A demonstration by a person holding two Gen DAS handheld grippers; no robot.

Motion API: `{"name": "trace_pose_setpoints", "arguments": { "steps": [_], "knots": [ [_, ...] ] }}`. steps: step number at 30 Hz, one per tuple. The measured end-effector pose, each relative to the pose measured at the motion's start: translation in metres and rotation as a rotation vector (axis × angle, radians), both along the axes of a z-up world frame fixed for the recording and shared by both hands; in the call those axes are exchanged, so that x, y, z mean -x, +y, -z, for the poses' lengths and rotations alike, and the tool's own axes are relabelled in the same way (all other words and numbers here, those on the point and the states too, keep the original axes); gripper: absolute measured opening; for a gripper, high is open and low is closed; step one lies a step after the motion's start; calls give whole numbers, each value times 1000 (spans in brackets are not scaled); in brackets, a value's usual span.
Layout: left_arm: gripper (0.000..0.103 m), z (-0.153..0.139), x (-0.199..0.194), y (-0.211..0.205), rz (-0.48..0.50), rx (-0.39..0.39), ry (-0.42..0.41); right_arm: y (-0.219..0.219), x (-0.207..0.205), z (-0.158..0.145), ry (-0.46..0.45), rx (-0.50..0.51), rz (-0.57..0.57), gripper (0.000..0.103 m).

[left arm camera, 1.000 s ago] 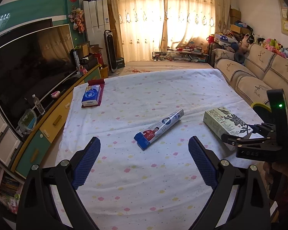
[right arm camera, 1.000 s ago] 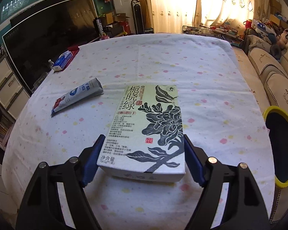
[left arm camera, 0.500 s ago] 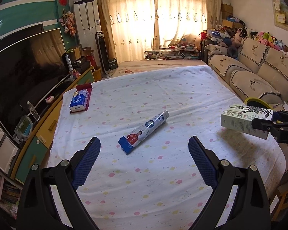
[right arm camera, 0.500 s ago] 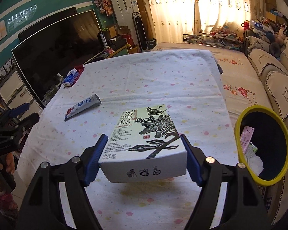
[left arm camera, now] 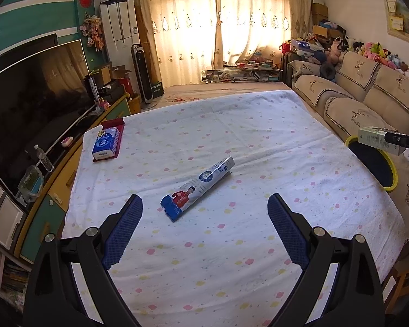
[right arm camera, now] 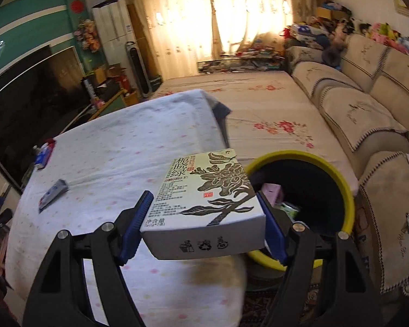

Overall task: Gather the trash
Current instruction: 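Carry the tissue box over the yellow bin and open the right tool, then grasp the blue-and-white tube upright with the left tool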

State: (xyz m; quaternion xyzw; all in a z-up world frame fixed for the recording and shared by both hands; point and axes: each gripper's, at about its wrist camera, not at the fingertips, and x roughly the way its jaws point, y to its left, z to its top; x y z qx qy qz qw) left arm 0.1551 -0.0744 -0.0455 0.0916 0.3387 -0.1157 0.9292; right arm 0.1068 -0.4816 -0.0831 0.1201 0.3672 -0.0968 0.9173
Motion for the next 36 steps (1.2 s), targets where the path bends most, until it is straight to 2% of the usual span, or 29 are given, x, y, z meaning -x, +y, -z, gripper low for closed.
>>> {"name": "trace_pose_setpoints", "arguments": {
  "steps": [5, 11, 19, 24, 33, 36],
  "knots": [
    [92, 2, -3, -3, 4, 1, 7, -51, -15, 42, 93, 1, 131, 71],
    [92, 11, -16, -8, 15, 1, 40, -72, -37, 90, 185, -3, 192, 72],
    [92, 29, -52, -13, 51, -45, 84, -62, -35, 81, 135, 8, 190, 79],
    [92, 44, -83, -16, 86, -51, 112, -57, -33, 73, 122, 17, 181, 80],
    [91, 69, -123, -19, 158, -87, 164, -53, -37, 76, 143, 8, 166, 80],
    [85, 77, -130, -21, 192, -95, 188, -50, -39, 77, 145, 8, 159, 80]
  ]
}}
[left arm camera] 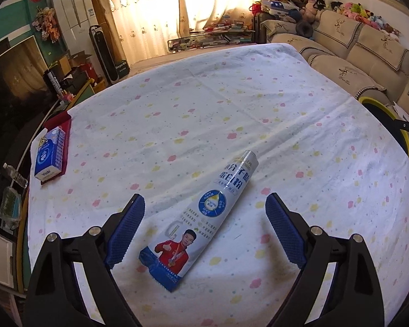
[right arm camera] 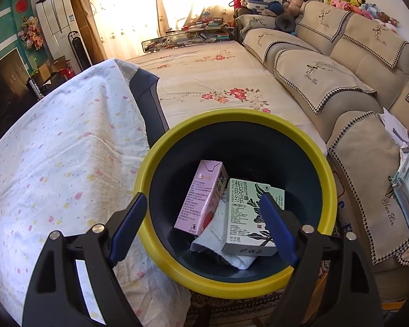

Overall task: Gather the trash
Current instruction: 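Grasp the blue-and-white tube upright with the left tool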

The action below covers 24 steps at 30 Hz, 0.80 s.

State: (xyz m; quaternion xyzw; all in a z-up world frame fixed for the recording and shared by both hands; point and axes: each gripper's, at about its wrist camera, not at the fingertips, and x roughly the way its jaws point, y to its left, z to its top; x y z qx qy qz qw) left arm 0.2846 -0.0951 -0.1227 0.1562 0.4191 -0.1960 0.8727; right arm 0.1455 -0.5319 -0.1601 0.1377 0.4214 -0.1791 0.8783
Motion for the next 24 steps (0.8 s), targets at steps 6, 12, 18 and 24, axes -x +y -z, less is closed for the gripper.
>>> {"name": "trace_pose_setpoints", "arguments": {
  "steps": [6, 12, 18, 24],
  "knots": [
    [66, 12, -9, -3, 34, -18, 47, 3, -3, 3, 1, -11, -16, 80],
    [36, 10, -6, -9, 78, 3, 79, 6, 0, 3, -8, -30, -30, 80],
    [19, 6, 7, -20, 94, -18, 80, 7, 12, -7, -37, -34, -38, 80],
    [17, -12, 24, -45, 136, 0, 62, 11, 31, -26, -89, -7, -46, 80]
  ]
}}
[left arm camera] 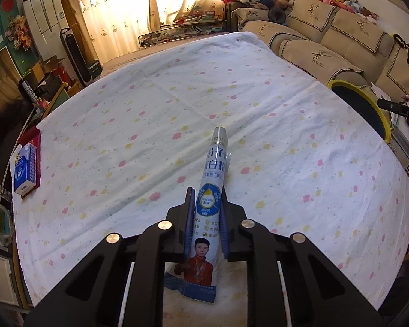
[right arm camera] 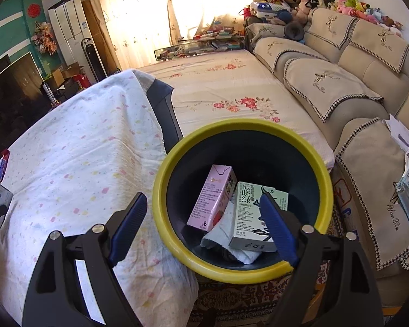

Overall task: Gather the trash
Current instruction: 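Grasp the blue-and-white tube upright with the left tool, then carry the tube over the yellow bin and open the left tool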

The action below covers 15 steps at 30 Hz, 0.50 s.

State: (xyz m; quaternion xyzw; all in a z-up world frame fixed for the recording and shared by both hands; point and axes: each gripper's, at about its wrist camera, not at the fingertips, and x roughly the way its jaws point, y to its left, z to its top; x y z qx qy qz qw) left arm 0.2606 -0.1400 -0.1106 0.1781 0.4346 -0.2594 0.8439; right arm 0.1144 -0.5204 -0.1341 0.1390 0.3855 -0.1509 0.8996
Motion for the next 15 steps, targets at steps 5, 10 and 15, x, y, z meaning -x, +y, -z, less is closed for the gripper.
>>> {"name": "trace_pose_setpoints", "arguments": {
  "steps": [5, 10, 15],
  "knots": [
    [17, -25, 17, -42, 83, 20, -33, -3, 21, -9, -40, 0, 10, 80],
    [17, -50, 36, -105, 224, 47, -55, -15, 47, -16, -64, 24, 60, 80],
    [17, -65, 53, -185, 372, 72, -59, -35, 76, -22, -83, 53, 121, 80]
  ]
}}
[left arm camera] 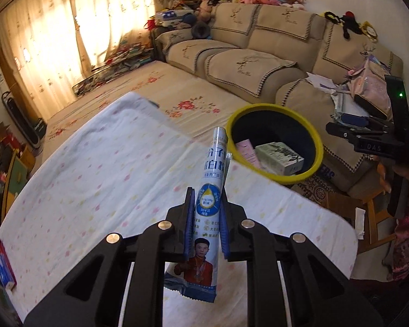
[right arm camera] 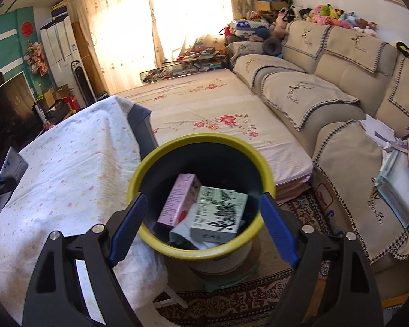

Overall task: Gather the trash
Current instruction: 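Carry the tube over the yellow bin and open the left tool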

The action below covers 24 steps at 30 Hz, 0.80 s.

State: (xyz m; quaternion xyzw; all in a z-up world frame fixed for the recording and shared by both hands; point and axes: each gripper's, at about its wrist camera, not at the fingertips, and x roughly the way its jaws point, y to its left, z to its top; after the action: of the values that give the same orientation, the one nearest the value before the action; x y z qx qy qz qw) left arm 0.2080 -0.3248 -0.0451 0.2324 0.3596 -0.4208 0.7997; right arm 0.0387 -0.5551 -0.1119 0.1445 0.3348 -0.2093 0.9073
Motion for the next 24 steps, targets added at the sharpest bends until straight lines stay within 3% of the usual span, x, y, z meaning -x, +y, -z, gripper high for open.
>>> {"name": "trace_pose_setpoints", "arguments": {
  "steps": [8, 12, 17, 18, 21, 24],
  "knots": [
    [17, 9, 6, -135, 142, -10, 63, -27, 27, -1, -9, -6, 51, 82],
    [17, 36, -7, -195, 139, -54, 99, -36, 34, 3, 1, -15, 63, 82],
    [19, 69, -17, -238, 113, -101, 116, -45, 39, 7, 16, -24, 80, 83],
    [25, 74, -19, -243, 96, -105, 119, -47, 39, 8, 16, -27, 82, 84],
    [58, 88, -28, -253, 52, -105, 128, -46, 40, 8, 15, -33, 84, 84],
    [72, 96, -35, -254, 18, -107, 128, -42, 38, 8, 17, -36, 74, 84]
  ]
}}
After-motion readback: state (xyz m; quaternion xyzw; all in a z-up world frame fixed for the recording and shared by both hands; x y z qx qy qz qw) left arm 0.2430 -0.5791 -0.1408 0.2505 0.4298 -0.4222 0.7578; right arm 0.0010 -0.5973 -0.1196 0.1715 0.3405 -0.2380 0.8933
